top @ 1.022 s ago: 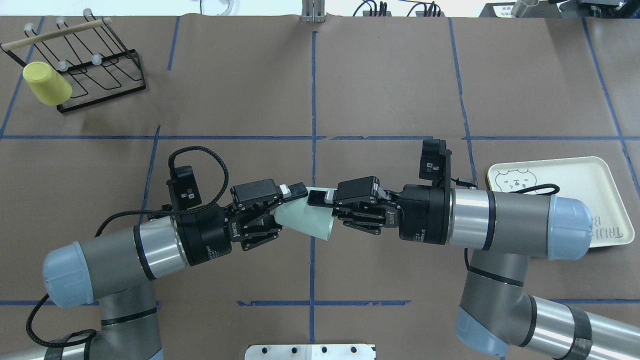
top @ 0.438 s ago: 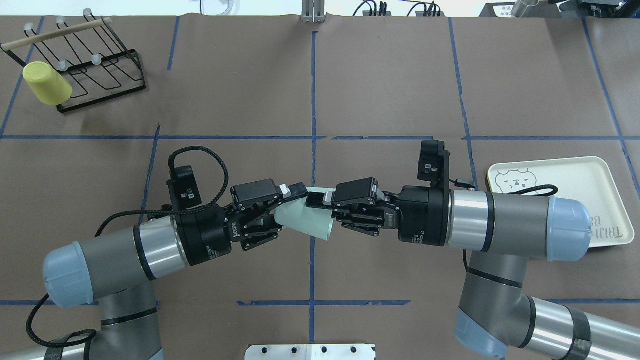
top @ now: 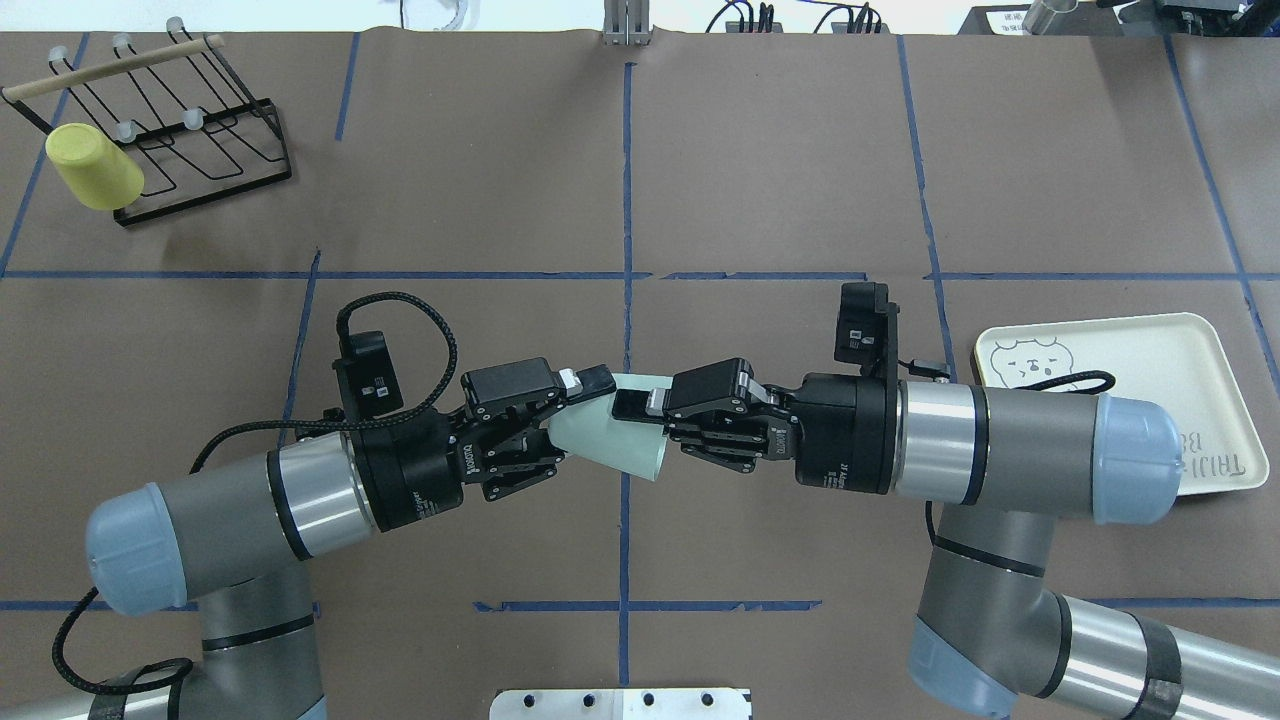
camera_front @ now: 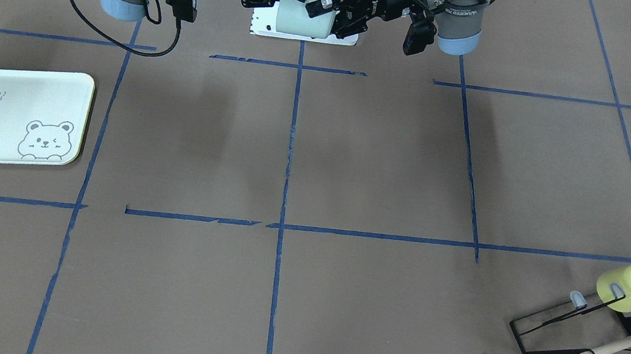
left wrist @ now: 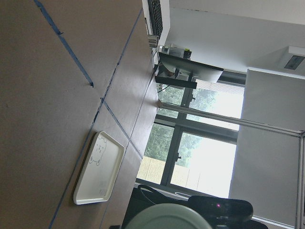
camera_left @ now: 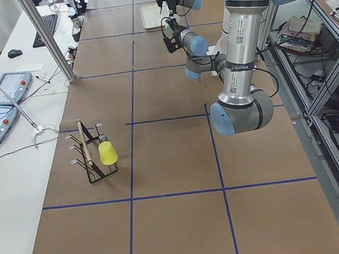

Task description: Left arm grabs green cup and hands to right arm on tray

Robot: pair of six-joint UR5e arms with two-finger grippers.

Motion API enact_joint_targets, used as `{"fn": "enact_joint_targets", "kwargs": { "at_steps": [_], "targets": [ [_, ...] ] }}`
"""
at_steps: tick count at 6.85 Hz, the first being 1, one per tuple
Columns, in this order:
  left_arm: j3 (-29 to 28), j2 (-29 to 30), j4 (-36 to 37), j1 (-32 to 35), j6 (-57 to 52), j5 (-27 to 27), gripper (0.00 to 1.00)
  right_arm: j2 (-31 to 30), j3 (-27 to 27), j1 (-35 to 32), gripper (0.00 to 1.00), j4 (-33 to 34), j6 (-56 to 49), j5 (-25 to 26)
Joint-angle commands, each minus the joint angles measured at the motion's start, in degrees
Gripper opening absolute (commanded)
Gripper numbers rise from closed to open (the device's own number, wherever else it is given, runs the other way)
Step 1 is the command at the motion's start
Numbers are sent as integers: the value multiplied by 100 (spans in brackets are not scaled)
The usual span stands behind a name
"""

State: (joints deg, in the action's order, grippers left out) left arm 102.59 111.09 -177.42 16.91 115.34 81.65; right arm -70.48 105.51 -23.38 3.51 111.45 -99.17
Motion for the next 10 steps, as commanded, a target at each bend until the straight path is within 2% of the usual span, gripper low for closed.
{"fn": "enact_joint_targets", "kwargs": {
  "at_steps": [1, 6, 9, 10],
  "targets": [
    [24, 9, 15, -13, -29, 44, 100, 7, 5, 18, 0, -8, 0, 3],
    [68, 18, 76, 197, -73, 203, 100, -45, 66, 44, 0, -26, 8, -49],
    [-72, 36, 233, 934, -73, 167, 100, -54, 101, 79, 0, -26, 9, -41],
    [-81, 62, 574, 1259, -73, 176, 100, -71, 101, 62, 0, -43, 9, -58]
  ]
}}
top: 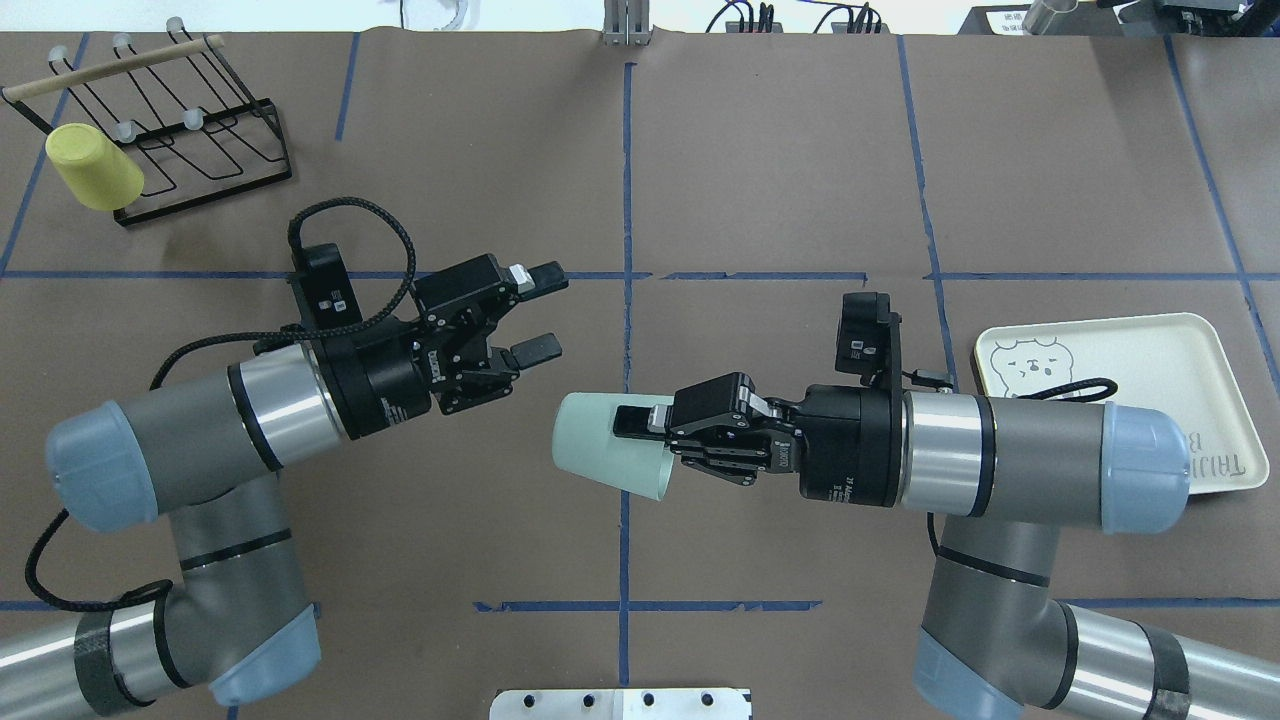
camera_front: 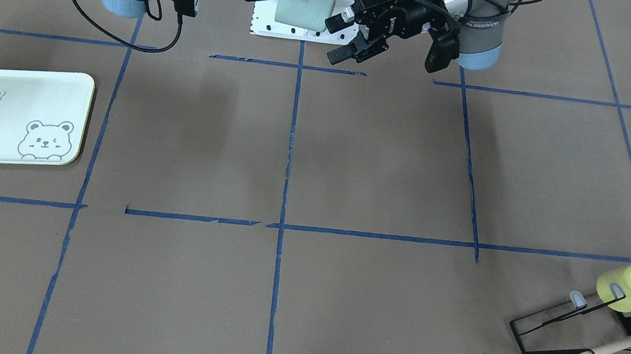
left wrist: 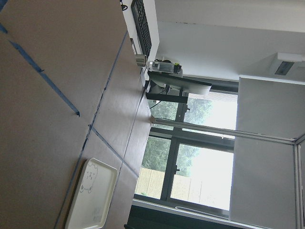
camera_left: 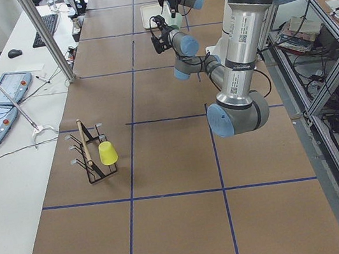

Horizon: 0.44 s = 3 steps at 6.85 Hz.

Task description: Left arm grabs green cup and hands to right arm on tray

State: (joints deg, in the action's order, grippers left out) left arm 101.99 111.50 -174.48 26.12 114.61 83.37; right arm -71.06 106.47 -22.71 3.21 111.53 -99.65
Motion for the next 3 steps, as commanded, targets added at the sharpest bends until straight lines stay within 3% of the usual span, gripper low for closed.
{"fn": "enact_joint_targets", "kwargs": {
  "at_steps": [1, 2, 3],
  "targets": [
    [-39, 4, 649, 611, -9, 4, 100, -4, 6, -6, 0, -30, 0, -19],
    [-126, 4, 1061, 979, -26, 38, 100, 5, 41, -14, 0, -30, 0, -11],
    [-144, -5, 1622, 1279, -444, 491, 100, -13, 23, -32, 0, 57, -9, -19]
  ]
}}
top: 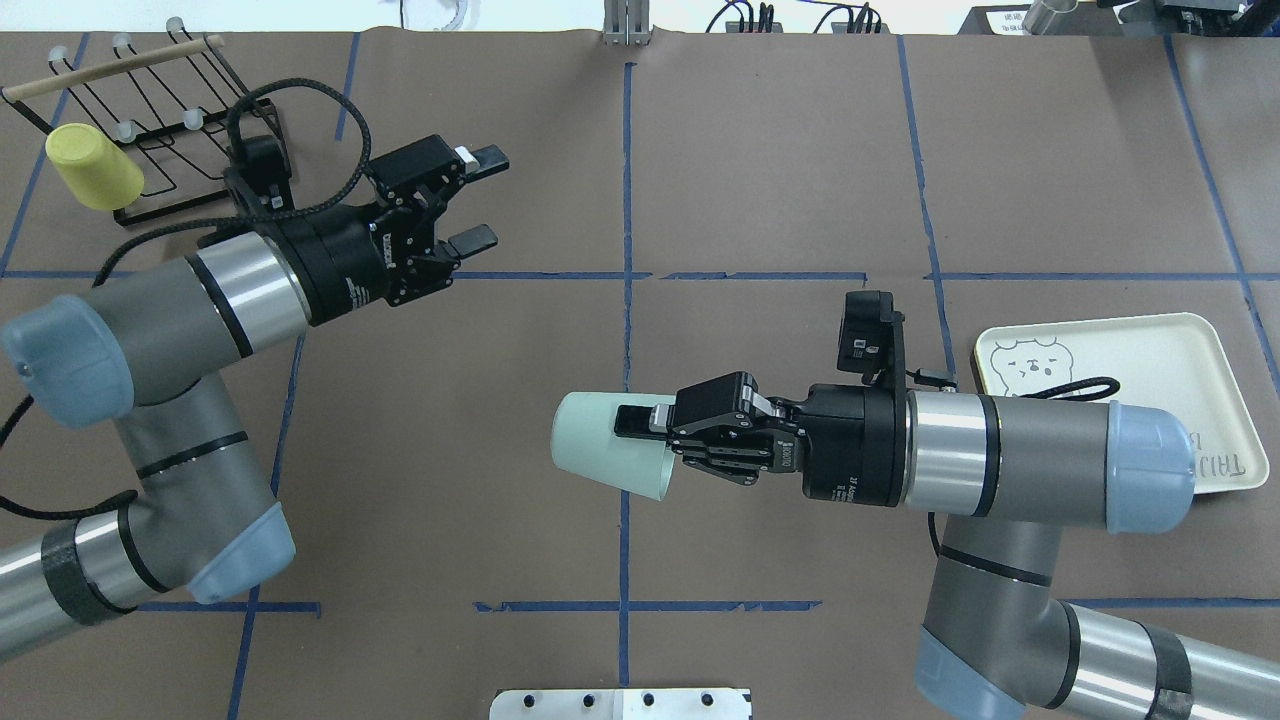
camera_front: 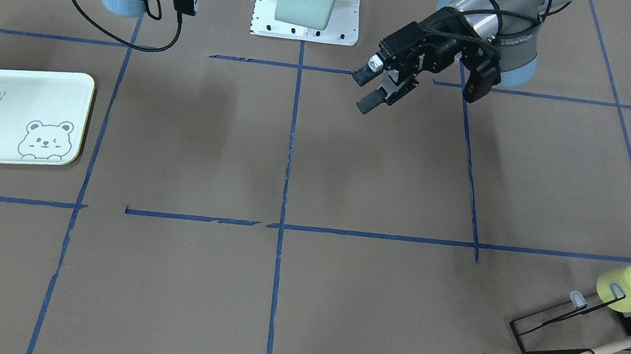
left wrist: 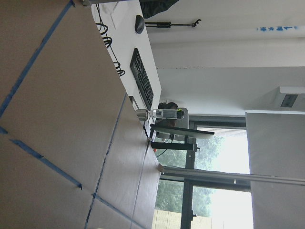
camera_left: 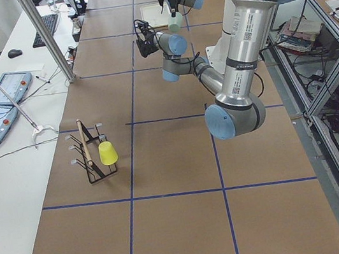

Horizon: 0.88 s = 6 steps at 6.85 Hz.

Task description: Left arm grabs green cup and hands to right arm on tray

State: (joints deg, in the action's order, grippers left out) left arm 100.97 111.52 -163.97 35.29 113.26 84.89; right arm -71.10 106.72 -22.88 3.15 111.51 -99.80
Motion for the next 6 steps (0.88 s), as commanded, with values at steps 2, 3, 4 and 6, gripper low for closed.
{"fn": "enact_joint_targets", "kwargs": {
  "at_steps": [2, 3, 4, 6],
  "targets": [
    [-24, -16, 2011, 1300, -1389, 2110, 100, 25, 33, -661, 0, 1077, -24, -817],
    [63, -25, 2775, 1810, -1994, 2954, 100, 35, 42, -1100, 0, 1674, -77, -1301],
    [272, -260, 3600, 2441, -2984, 3772, 100, 87, 42, -1548, 0, 2533, -556, -1967],
    [895, -1223, 4666, 3139, -5406, 4472, 100, 193, 330, -2096, 0, 4596, -1749, -2622]
  ]
}}
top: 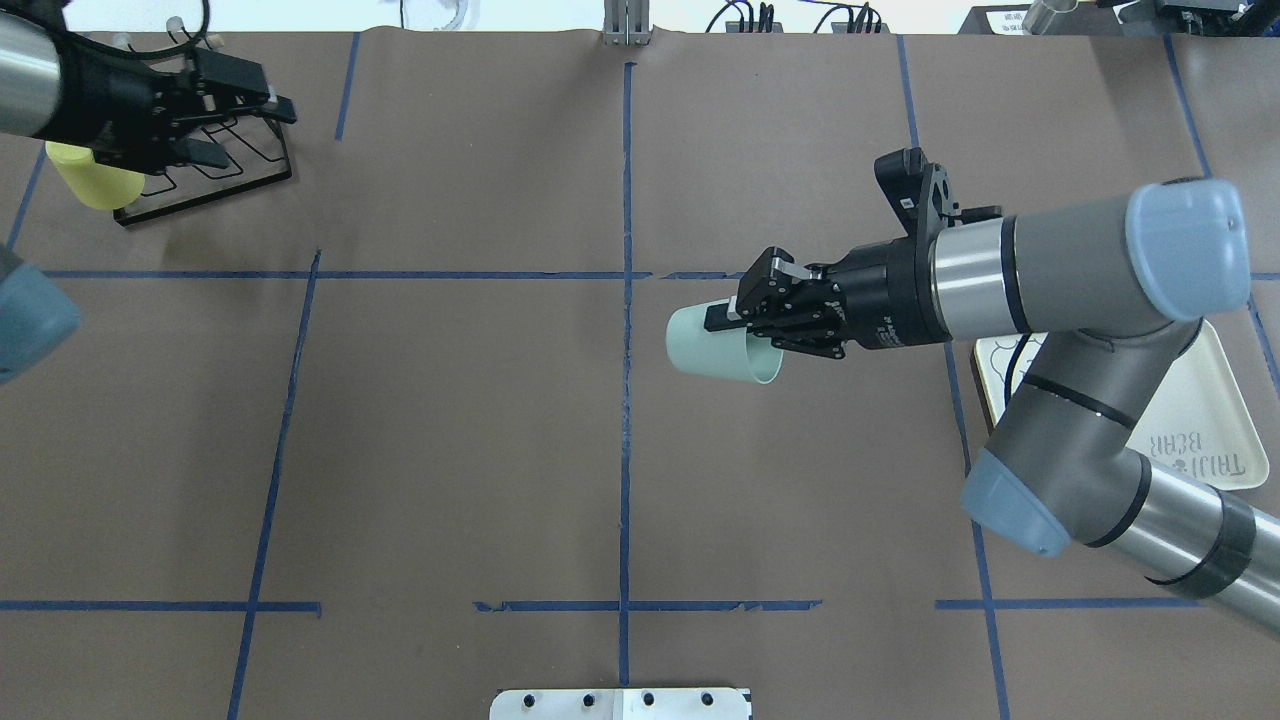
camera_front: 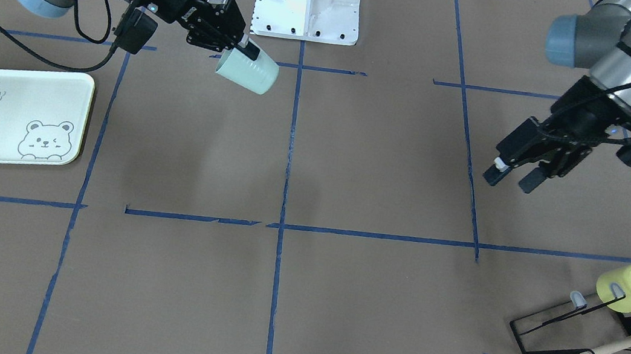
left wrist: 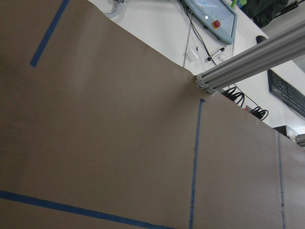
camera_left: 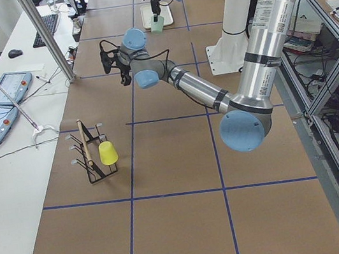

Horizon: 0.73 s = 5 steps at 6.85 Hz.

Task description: Left arm grabs green cup and hands to right arm on tray

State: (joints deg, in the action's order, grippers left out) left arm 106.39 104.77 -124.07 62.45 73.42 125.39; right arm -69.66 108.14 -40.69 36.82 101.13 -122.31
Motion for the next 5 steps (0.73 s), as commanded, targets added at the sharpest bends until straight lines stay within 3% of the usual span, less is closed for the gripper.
{"fn": "enact_joint_targets", "kwargs": {
  "at_steps": [1, 3, 5],
  "targets": [
    [669, -937, 1622, 704, -2915, 529, 100, 49, 451, -464, 0, 2484, -1588, -546],
    [936, -1221, 3829, 1406, -6018, 478, 100, 14, 874, -798, 0, 4527, -3250, -583],
    [517, -1380, 4906, 2336, -8239, 486, 100, -492, 1366, -1220, 0, 5674, -5051, -618]
  ]
}}
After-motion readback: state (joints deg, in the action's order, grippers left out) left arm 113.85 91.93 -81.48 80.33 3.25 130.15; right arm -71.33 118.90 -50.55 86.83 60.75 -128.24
